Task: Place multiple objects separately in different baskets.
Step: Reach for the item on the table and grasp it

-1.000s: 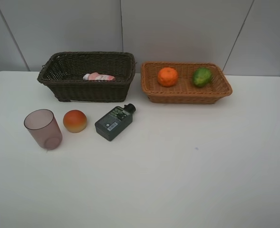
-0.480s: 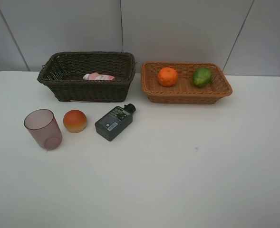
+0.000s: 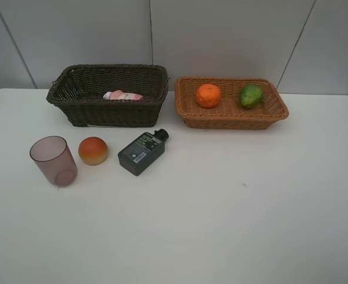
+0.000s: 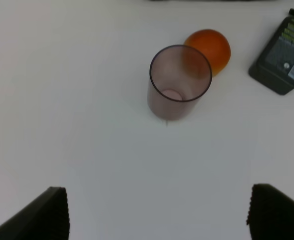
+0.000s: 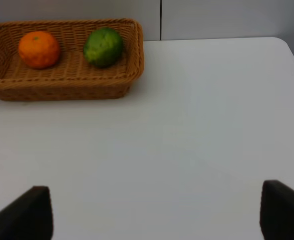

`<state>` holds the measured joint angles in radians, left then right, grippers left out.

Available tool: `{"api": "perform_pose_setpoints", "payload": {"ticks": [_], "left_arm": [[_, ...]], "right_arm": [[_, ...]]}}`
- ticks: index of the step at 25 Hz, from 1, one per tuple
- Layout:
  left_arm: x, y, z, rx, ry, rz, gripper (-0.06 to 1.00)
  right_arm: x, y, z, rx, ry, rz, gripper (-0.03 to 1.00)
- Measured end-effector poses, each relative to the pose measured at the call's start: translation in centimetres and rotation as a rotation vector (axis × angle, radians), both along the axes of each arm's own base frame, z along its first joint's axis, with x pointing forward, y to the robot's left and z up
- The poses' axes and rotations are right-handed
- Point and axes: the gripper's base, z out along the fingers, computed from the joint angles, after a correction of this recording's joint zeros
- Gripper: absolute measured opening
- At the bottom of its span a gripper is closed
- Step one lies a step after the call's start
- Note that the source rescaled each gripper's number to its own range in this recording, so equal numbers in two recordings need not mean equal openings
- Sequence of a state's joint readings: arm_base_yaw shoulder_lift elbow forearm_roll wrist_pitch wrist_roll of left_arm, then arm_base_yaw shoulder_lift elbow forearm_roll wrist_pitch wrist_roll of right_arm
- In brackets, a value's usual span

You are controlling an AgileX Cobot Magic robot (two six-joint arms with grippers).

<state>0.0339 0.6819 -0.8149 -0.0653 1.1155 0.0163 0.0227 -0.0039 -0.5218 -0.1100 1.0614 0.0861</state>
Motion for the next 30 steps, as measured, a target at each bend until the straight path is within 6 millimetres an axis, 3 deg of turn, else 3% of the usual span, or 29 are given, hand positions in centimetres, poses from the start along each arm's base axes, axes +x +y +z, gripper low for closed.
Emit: {"api": "perform_pose_setpoints", "payload": {"ticks": [9,18,24,30], "left_arm": [[4.4,-0.4,-1.8,0.011,0.158,-0.109,0.93],[7.5,-3.4,-3.7,0.034,0.2,-0.287,0.93],[10.0,-5.1,-6.2,0.077,0.274,-0.358,0.93],[12.1,-5.5,-8.6,0.099,0.324,-0.355,0.93]], "right_arm": [[0.0,0.0,0.0,0.0,0.0,0.0,0.79],[0.0,0.0,0.0,0.0,0.0,0.0,0.79],[0.0,0.0,0.0,0.0,0.0,0.0,0.79],[0.0,0.0,0.0,0.0,0.0,0.0,0.79]]}}
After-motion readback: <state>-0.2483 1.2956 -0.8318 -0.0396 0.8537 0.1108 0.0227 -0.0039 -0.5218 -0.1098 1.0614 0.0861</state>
